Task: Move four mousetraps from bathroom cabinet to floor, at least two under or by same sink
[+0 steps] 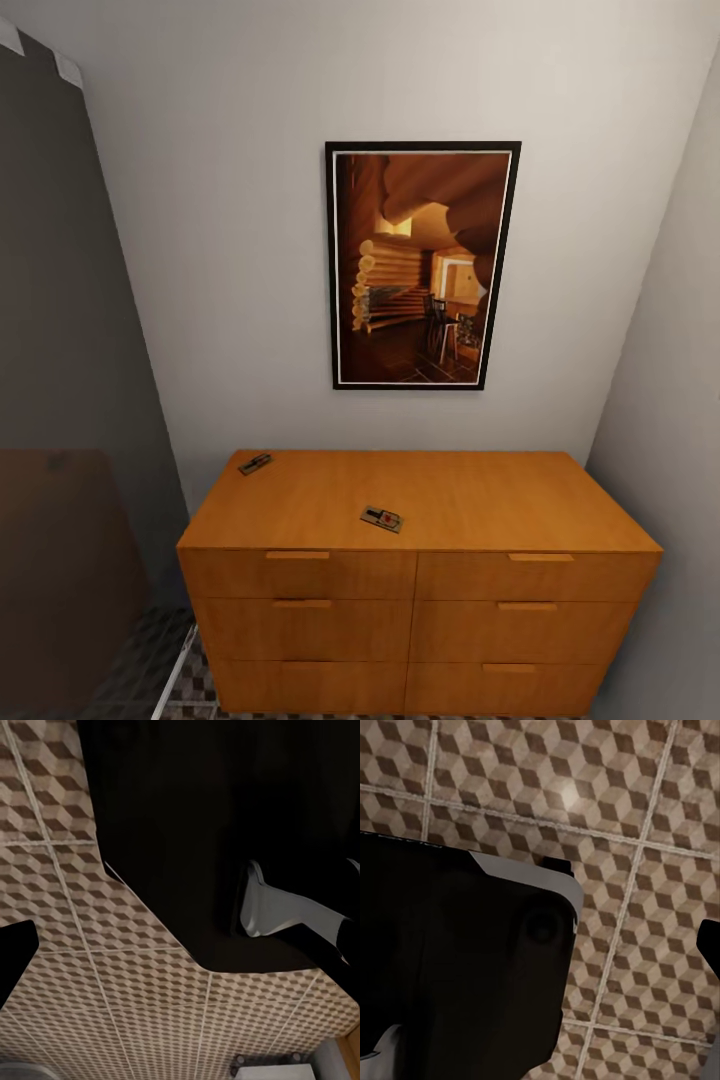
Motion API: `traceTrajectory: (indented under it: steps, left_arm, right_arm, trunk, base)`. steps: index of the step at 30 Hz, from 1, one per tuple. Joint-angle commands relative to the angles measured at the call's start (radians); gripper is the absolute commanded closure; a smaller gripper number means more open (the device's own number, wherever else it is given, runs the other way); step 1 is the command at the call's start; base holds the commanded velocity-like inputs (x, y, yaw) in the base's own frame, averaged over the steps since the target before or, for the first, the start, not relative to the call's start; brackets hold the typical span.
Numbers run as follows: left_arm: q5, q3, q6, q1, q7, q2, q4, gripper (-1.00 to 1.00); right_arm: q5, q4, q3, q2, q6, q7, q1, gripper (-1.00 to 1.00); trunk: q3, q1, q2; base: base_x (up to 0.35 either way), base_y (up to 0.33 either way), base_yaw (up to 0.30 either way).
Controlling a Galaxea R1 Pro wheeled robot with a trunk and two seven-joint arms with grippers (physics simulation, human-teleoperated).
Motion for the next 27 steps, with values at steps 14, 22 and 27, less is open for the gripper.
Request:
traceTrajectory:
  steps: [14, 22, 27]
  left_arm:
    - [0.019, -0.005, -0.426, 0.0, 0.006, 0.0, 0.028, -1.0]
    - [0.021, -0.005, -0.537, 0.0, 0.008, 0.002, 0.032, -1.0]
    - [0.021, -0.005, -0.571, 0.0, 0.008, 0.002, 0.036, -1.0]
  right_arm:
    - [0.003, 0.003, -0.004, 0.0, 0.001, 0.001, -0.002, -1.0]
    - [0.001, 0.003, -0.005, 0.0, 0.002, 0.002, -0.002, -1.0]
    - [0.0, 0.003, -0.005, 0.0, 0.002, 0.002, -0.002, -1.0]
  trunk:
    - [-0.002, 0.0, -0.002]
    - [-0.002, 0.0, -0.002]
    - [-0.002, 0.0, -0.002]
  base:
    - [0.0, 0.0, 0.0]
    - [0.0, 0.0, 0.0]
    - [0.039, 0.0, 0.0]
